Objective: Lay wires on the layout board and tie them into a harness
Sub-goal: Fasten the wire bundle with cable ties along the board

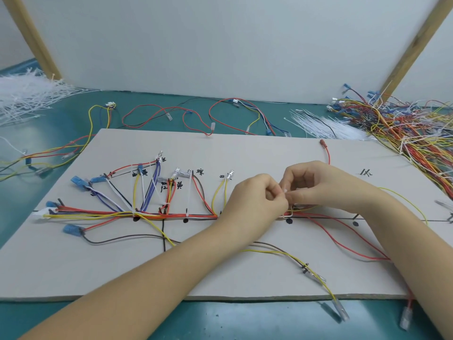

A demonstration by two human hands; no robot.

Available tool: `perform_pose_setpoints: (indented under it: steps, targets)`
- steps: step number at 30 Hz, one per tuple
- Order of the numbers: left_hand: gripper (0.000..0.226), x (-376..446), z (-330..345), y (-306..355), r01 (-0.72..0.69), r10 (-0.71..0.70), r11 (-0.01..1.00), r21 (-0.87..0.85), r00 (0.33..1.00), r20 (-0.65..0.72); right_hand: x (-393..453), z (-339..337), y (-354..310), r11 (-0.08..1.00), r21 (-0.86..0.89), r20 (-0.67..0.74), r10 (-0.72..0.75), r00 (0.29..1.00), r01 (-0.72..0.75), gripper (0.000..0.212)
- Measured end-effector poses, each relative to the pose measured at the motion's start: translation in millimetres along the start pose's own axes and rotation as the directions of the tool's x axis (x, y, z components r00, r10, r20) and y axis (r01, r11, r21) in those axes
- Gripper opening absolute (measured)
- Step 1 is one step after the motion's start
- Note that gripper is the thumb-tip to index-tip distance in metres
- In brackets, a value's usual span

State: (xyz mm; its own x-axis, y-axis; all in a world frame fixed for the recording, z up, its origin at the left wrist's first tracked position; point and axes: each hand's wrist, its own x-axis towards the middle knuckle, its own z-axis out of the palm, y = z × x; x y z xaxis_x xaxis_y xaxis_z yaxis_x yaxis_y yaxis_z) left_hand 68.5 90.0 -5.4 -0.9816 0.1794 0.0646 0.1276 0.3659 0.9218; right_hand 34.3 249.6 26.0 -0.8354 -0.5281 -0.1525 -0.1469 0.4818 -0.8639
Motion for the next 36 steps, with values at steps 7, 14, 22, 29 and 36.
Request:
perform_pose_setpoints:
  steps: [7,14,22,29,36]
  targets:
    - [0.023,0.5,0.6,-3.1,0.015,-0.012,0.996,-0.085,0.999,0.031,-0.7,-2.4,0.1,1.000,0.011,0.018,0.012,1.000,-0.012,0.015]
    - [0.028,1.4,-0.5,-3.5,-0.011,0.017,0.994,-0.110,0.999,0.052,0.1,-2.1,0.7,0.999,0.024,0.006,0.025,1.000,-0.025,0.017]
    - [0.026,2.8,-3.2,-1.7,-0.011,0.019,0.992,-0.128,0.998,0.058,-0.4,-1.7,-0.2,1.000,-0.016,0.001,0.027,1.000,-0.027,0.013]
    - [0.024,2.7,-2.9,-1.2,0.005,0.002,0.994,-0.108,0.998,0.065,-0.2,-1.3,1.3,0.999,0.008,-0.013,0.042,0.999,-0.041,0.014]
    - [0.021,2.2,-3.2,0.9,0.019,-0.013,0.995,-0.100,0.998,0.064,0.1,-1.7,1.6,0.999,0.007,-0.011,0.040,0.999,-0.039,0.015]
